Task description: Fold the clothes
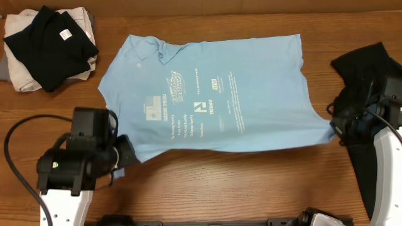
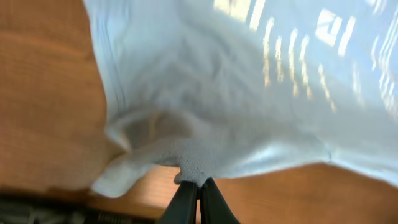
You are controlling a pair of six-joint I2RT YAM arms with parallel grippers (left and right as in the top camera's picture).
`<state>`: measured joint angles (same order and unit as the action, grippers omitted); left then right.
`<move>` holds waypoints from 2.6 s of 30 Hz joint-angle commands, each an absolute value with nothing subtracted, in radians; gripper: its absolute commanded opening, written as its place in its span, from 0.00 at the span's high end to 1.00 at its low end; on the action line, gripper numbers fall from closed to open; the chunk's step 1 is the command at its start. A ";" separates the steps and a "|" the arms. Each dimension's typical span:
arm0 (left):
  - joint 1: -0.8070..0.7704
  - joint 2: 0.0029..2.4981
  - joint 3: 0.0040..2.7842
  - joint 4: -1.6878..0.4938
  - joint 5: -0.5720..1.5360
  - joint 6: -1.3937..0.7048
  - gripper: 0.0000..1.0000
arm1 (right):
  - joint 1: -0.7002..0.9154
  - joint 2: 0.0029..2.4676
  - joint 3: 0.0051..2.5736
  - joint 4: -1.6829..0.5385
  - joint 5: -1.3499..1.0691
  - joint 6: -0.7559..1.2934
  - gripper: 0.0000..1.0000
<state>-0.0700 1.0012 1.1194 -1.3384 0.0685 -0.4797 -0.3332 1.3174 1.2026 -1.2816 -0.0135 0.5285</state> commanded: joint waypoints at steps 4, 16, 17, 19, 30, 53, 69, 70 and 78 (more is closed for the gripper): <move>-0.066 1.119 1.136 -1.211 0.015 -0.501 0.96 | -0.331 1.308 1.247 -1.143 -0.076 0.551 0.96; -0.066 1.365 1.136 -1.010 -0.019 -0.502 0.96 | -0.269 1.417 1.241 -0.964 -0.064 0.550 0.96; -0.066 1.379 1.136 -0.989 -0.019 -0.502 0.96 | -0.256 1.432 1.241 -0.938 -0.060 0.550 0.96; -0.066 1.402 1.136 -0.945 -0.024 -0.501 0.96 | -0.228 1.462 1.241 -0.883 -0.042 0.551 0.96; -0.066 1.502 1.136 -0.779 -0.109 -0.501 0.96 | -0.172 1.569 1.241 -0.676 -0.017 0.551 0.96; -0.064 1.664 1.305 -0.853 -0.083 -0.467 0.42 | -0.190 1.720 1.394 -0.683 -0.032 0.440 0.00; -0.094 1.745 1.252 -1.079 0.139 -0.445 0.96 | -0.171 1.822 1.366 -0.865 -0.113 0.437 0.96; -0.092 1.756 1.249 -1.071 0.139 -0.445 0.96 | -0.171 1.828 1.353 -0.852 -0.121 0.437 0.96; -0.076 1.886 1.247 -1.044 0.126 -0.449 0.96 | -0.165 1.858 1.248 -0.772 -0.151 0.438 0.96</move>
